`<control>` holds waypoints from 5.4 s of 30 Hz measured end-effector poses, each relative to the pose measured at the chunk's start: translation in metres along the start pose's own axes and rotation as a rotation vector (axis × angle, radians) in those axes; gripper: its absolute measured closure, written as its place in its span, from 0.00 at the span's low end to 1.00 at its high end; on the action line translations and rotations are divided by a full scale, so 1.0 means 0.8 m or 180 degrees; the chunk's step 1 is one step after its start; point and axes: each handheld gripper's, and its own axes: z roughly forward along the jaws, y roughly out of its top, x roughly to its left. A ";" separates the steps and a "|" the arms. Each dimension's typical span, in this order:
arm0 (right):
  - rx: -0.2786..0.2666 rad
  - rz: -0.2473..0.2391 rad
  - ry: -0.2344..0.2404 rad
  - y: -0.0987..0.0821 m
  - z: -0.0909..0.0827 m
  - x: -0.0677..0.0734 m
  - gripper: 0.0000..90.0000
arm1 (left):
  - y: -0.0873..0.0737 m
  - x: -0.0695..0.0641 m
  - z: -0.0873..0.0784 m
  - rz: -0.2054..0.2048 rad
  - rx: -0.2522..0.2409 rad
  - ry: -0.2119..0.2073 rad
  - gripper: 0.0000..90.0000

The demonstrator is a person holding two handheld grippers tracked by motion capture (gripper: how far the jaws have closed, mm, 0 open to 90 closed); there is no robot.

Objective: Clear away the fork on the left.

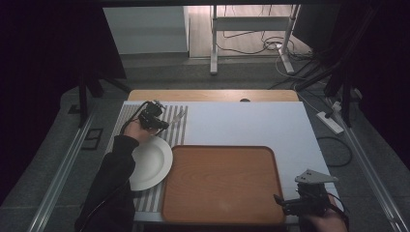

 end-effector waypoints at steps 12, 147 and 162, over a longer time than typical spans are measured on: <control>0.0004 -0.0011 0.0000 0.000 0.000 0.000 0.00 | 0.037 -0.052 -0.001 0.0337 0.0000 -0.0090 0.96; -0.0089 -0.0096 0.0081 -0.001 -0.004 0.002 0.00 | -0.096 -0.212 -0.032 0.0111 -0.0132 -0.0275 0.69; -0.0084 -0.0091 0.0082 -0.001 -0.004 0.002 0.00 | -0.109 -0.204 -0.057 0.0117 -0.0561 -0.0109 0.29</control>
